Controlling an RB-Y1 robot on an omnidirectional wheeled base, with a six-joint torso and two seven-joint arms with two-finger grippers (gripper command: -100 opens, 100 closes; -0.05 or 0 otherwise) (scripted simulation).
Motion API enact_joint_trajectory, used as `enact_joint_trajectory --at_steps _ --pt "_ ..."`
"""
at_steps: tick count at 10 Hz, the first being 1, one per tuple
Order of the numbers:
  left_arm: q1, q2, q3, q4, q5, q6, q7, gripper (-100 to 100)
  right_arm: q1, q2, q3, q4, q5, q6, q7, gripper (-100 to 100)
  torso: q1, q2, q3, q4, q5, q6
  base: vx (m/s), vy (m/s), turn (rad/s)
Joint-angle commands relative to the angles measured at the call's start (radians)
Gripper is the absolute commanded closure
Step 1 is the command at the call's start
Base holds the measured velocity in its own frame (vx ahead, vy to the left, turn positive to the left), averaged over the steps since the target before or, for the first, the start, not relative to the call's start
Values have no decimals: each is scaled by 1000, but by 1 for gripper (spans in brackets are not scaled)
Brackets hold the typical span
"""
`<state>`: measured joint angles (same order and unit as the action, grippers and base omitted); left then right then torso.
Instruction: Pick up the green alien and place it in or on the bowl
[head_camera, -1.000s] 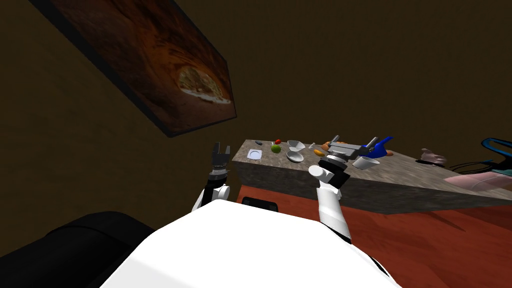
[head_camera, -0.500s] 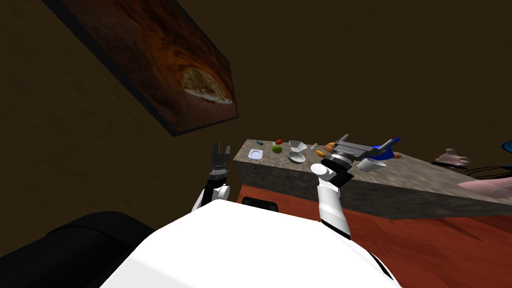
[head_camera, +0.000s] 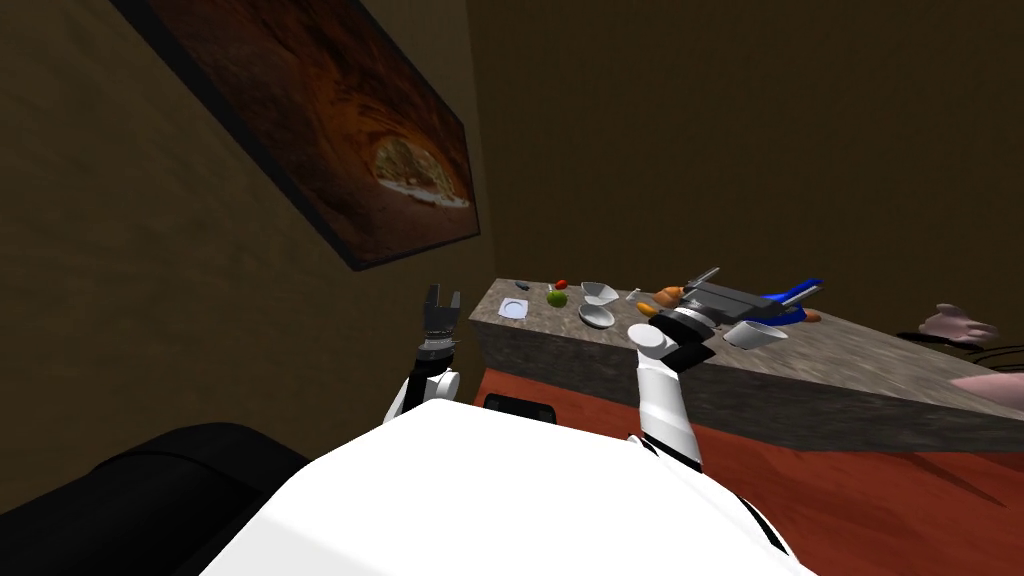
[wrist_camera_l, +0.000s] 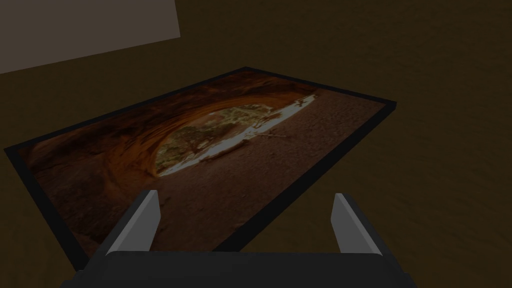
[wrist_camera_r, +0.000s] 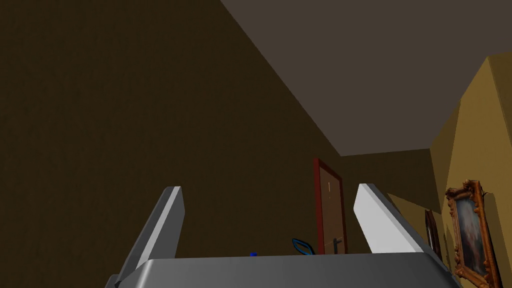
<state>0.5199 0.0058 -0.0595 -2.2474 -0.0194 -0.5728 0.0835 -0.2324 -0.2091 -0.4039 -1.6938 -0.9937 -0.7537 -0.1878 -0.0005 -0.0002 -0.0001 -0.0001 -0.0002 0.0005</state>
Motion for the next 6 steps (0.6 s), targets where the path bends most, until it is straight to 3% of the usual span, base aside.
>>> enact_joint_trajectory --at_steps 1,6 --pt "0 0 0 0 0 0 0 0 -4 0 1 3 -33 -18 -4 -100 0 0 0 0 0 0 -1 3 34" --pt "0 0 0 0 0 0 0 0 -41 -17 -15 14 -179 -96 -14 -100 0 0 0 0 0 0 0 3 46"
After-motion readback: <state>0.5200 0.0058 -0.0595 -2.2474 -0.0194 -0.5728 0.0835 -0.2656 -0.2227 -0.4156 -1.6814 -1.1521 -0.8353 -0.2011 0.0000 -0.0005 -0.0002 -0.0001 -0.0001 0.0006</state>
